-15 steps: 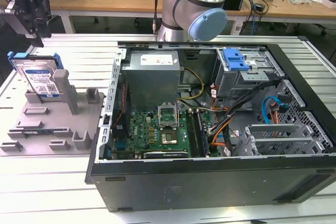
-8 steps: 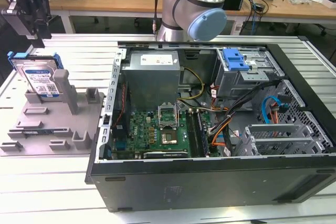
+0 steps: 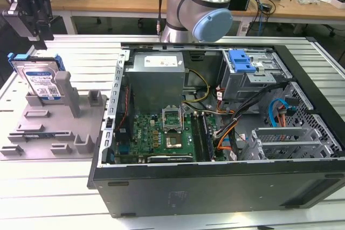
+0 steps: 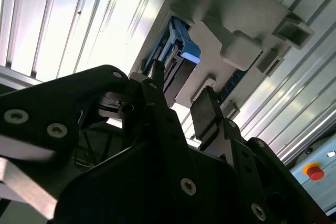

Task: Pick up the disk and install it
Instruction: 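Pick up the disk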

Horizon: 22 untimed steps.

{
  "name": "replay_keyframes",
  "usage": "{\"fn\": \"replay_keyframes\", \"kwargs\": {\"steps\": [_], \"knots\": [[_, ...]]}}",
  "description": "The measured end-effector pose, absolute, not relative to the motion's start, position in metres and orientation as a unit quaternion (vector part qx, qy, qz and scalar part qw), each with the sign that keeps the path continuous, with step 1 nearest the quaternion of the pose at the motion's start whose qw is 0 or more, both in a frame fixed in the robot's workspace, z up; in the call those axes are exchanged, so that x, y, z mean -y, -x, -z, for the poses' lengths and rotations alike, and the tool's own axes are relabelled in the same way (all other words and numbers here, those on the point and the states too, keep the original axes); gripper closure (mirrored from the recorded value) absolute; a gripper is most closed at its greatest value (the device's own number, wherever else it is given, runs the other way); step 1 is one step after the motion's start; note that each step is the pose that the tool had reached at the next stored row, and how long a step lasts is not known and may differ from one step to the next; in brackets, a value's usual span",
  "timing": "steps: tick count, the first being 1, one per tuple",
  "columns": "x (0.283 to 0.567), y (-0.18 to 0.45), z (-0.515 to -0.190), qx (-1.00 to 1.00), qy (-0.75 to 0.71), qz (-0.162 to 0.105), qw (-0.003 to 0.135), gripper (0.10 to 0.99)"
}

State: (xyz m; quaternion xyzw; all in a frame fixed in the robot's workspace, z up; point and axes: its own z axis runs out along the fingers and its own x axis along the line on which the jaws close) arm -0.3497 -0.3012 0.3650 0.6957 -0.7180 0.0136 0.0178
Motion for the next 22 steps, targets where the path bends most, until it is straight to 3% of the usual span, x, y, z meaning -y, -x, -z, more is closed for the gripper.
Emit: {"fn": "replay_keyframes", "kwargs": {"steps": [11,22], "knots": [[0.301,0.372,-0.363,0.718,-0.696,-0.003,0.007,0.604],[0.301,0.395,-0.358,0.718,-0.696,0.000,0.004,0.604]]}}
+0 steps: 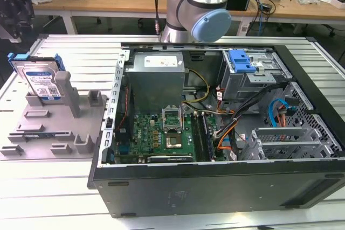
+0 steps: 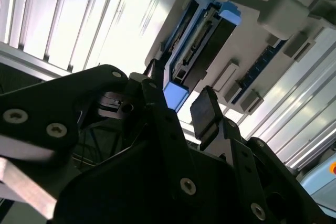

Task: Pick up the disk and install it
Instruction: 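Pick up the disk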

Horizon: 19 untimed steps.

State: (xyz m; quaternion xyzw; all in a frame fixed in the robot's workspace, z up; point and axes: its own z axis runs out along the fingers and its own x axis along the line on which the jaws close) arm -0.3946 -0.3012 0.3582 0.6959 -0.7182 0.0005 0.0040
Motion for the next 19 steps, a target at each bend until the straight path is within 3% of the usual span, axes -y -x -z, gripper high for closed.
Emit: {"fn": "replay_keyframes", "kwargs": {"steps": [19], "knots": [[0.311,0.406,-0.346,0.718,-0.696,0.001,0.005,0.604]]}}
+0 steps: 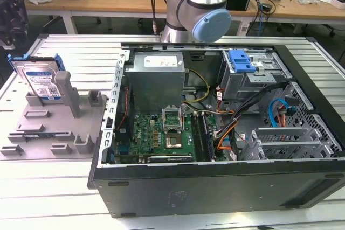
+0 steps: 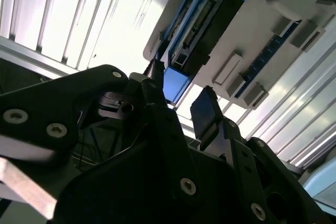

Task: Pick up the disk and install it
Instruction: 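Pick up the disk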

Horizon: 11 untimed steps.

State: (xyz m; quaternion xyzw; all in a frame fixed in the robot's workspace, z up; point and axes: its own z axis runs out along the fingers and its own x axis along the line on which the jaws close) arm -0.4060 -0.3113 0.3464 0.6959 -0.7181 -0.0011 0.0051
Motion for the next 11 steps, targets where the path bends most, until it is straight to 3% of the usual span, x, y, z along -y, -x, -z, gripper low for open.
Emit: {"fn": "replay_keyframes", "kwargs": {"steps": [11], "knots": [[0.311,0.409,-0.334,0.718,-0.696,0.001,0.005,0.604]]}}
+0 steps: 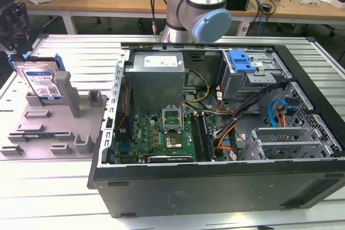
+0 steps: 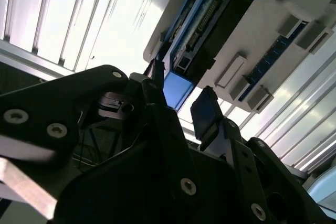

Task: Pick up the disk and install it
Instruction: 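Pick up the disk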

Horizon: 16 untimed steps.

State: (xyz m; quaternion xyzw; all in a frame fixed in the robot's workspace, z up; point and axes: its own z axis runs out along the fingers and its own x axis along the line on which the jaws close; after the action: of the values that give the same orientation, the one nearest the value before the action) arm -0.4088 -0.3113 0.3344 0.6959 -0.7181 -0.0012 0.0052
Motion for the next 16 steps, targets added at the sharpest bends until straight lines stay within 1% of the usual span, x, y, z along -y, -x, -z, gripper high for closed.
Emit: {"fn": "replay_keyframes", "kwargs": {"steps": [16], "knots": [[0.311,0.411,-0.320,0.718,-0.696,0.001,0.005,0.604]]}}
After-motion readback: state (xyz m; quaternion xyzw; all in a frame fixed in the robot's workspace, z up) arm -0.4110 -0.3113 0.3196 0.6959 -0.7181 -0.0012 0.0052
